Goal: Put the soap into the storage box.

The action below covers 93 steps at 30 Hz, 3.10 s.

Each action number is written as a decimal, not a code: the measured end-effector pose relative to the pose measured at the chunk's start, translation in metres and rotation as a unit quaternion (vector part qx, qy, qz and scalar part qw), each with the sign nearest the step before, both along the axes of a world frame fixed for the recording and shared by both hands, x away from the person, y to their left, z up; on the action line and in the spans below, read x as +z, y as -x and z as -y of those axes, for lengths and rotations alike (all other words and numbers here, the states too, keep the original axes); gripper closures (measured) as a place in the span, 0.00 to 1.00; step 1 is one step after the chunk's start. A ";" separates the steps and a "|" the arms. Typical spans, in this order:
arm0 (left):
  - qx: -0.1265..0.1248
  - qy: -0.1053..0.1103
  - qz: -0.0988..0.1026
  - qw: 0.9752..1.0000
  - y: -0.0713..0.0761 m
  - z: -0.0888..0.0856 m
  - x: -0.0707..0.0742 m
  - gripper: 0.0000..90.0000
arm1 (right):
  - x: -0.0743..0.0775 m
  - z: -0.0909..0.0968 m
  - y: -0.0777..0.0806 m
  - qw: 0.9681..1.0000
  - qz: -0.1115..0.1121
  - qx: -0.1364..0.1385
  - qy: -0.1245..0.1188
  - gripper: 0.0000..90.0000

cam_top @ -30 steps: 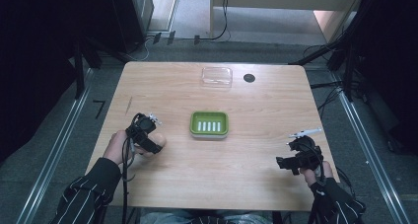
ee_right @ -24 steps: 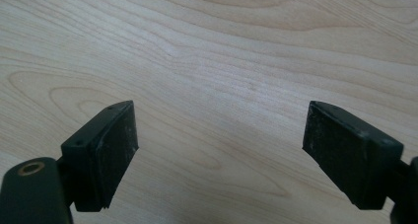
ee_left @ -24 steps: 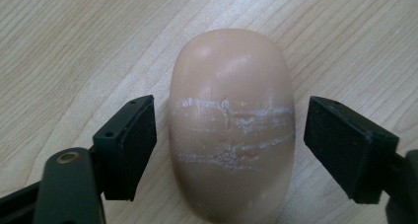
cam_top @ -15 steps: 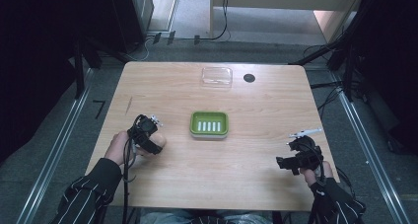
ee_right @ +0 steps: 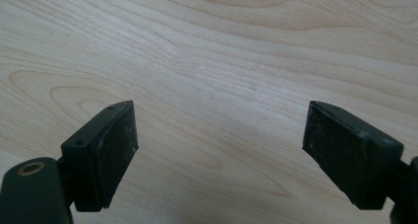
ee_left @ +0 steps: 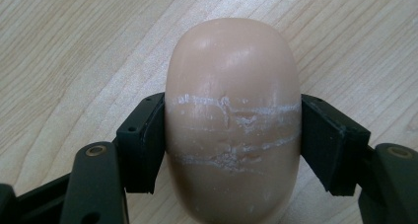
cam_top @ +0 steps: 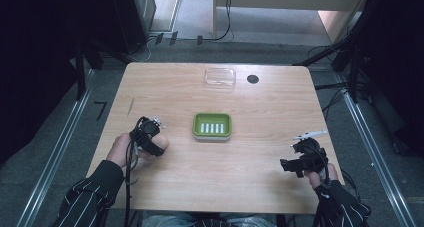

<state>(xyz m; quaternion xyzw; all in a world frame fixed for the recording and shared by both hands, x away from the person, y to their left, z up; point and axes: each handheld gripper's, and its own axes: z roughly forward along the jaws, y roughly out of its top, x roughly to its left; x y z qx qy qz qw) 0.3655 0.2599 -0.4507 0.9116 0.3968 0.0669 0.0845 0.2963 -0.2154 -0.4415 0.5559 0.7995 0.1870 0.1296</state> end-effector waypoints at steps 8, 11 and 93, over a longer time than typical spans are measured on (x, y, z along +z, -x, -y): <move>0.006 0.006 -0.004 1.000 -0.001 -0.001 -0.002 0.36 | 0.000 0.000 0.000 1.000 -0.001 0.001 0.000 0.16; 0.005 0.006 -0.005 1.000 -0.001 -0.001 -0.002 0.37 | 0.000 0.000 0.000 1.000 -0.002 0.001 0.000 0.16; -0.052 0.030 0.058 0.997 -0.007 0.017 0.034 0.37 | -0.001 0.000 -0.001 1.000 -0.004 0.002 0.002 0.16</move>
